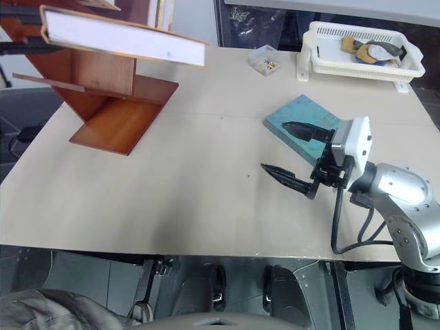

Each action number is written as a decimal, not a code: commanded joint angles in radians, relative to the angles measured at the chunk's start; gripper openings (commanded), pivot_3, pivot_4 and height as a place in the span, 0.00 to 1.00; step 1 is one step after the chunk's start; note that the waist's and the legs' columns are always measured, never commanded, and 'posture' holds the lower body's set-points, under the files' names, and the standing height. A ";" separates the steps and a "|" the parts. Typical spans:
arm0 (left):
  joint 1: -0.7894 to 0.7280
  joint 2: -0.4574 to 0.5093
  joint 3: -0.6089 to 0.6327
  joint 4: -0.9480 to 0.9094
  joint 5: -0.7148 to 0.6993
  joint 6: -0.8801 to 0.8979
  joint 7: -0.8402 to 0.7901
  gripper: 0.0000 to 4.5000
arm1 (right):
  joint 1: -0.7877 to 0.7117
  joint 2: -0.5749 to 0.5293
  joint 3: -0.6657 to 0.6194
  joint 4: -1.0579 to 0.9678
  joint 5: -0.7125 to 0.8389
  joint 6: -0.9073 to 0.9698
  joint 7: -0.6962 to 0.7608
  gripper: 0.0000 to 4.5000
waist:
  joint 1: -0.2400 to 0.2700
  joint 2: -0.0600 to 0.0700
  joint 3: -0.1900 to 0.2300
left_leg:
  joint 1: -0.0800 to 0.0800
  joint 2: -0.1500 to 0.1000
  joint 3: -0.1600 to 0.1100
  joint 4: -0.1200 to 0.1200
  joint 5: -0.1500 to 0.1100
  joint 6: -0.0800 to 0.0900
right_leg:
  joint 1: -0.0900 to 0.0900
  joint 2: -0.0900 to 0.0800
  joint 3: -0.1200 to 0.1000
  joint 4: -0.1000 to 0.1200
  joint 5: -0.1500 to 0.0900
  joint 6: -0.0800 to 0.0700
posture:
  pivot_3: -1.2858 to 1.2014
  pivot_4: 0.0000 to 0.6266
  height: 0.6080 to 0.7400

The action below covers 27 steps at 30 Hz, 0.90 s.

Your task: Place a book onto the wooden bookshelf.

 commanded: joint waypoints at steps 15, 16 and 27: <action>-0.062 0.016 -0.148 0.532 0.383 -0.383 0.144 0.06 | -0.204 0.098 0.131 0.034 -0.049 -0.045 -0.019 1.00 | 0.001 0.002 0.001 | -0.001 0.001 0.008 0.000 0.000 0.000 | -0.007 0.000 0.007 0.005 0.000 -0.001 | 0.52 0.24 1.00; -0.105 -0.006 -0.175 0.572 0.414 -0.404 0.149 0.06 | -0.214 0.104 0.137 0.035 -0.053 -0.042 -0.024 1.00 | 0.002 0.002 0.001 | -0.001 0.001 0.008 0.000 0.000 0.000 | -0.007 0.000 0.007 0.006 0.000 -0.001 | 0.52 0.24 1.00; -0.222 -0.074 -0.224 0.708 0.451 -0.423 0.141 0.69 | -0.237 0.137 0.162 0.035 -0.060 -0.024 -0.054 1.00 | -0.001 0.003 0.000 | -0.002 0.001 0.007 0.004 0.001 0.000 | -0.008 0.000 0.007 0.009 0.000 -0.001 | 0.52 0.24 1.00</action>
